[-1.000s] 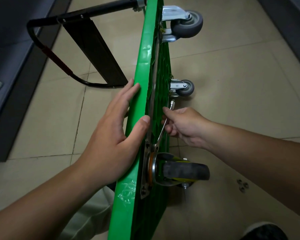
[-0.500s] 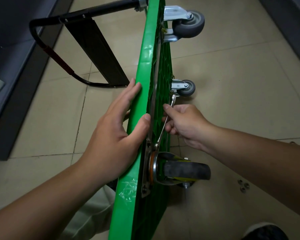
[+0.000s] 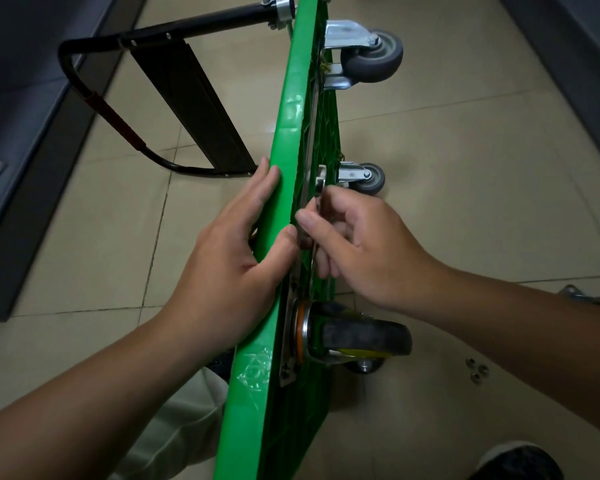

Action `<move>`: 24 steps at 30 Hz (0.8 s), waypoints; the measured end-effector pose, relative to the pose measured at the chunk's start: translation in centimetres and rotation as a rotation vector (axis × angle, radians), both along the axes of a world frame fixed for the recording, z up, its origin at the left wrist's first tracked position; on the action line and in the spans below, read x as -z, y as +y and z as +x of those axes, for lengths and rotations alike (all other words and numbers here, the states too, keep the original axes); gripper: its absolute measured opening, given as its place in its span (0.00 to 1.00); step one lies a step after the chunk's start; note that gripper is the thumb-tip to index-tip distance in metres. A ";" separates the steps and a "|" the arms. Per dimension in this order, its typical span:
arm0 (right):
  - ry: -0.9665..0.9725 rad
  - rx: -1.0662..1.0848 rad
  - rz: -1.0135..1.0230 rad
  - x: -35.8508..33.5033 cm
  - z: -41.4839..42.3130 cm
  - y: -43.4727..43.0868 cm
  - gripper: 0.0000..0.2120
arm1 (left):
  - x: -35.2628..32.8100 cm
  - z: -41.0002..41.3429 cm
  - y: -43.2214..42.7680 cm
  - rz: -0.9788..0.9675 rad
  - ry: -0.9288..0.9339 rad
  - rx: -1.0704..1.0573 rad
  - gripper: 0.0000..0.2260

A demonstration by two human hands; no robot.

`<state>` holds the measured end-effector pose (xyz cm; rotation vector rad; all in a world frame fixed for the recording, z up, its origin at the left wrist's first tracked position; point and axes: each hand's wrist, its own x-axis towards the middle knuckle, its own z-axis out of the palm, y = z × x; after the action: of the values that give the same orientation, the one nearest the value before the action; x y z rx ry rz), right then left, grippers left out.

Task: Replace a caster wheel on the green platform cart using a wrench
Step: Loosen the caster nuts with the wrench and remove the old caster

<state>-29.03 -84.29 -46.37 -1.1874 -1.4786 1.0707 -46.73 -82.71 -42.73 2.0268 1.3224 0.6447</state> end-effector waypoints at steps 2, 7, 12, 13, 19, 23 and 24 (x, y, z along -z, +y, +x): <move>-0.020 -0.065 0.046 -0.6 0.6 -1.0 0.06 | 0.0 -0.1 0.0 0.010 -0.002 0.004 0.32; -0.209 -0.227 0.253 -1.1 1.1 -3.3 0.05 | 0.4 -0.5 0.1 0.026 -0.024 0.046 0.26; -0.137 -0.145 0.180 -0.6 0.9 -3.0 0.05 | 0.5 -0.5 0.1 0.043 -0.002 0.045 0.26; -0.062 -0.122 0.105 -0.5 0.8 -2.7 0.03 | 0.5 -0.5 0.1 0.038 -0.004 0.042 0.26; -0.178 -0.155 0.272 0.1 0.9 -2.0 0.07 | 0.5 -0.5 0.1 0.041 -0.007 0.036 0.25; -0.415 -0.132 0.550 1.2 2.8 -2.5 0.18 | 0.5 -0.6 0.1 0.043 0.000 0.037 0.25; -0.393 -0.078 0.495 1.5 3.2 -2.3 0.18 | 0.5 -0.6 0.1 0.043 0.000 0.038 0.25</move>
<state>-25.87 -86.54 -47.86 -1.0185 -1.9644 0.4797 -47.30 -82.61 -43.23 2.0818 1.2771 0.6611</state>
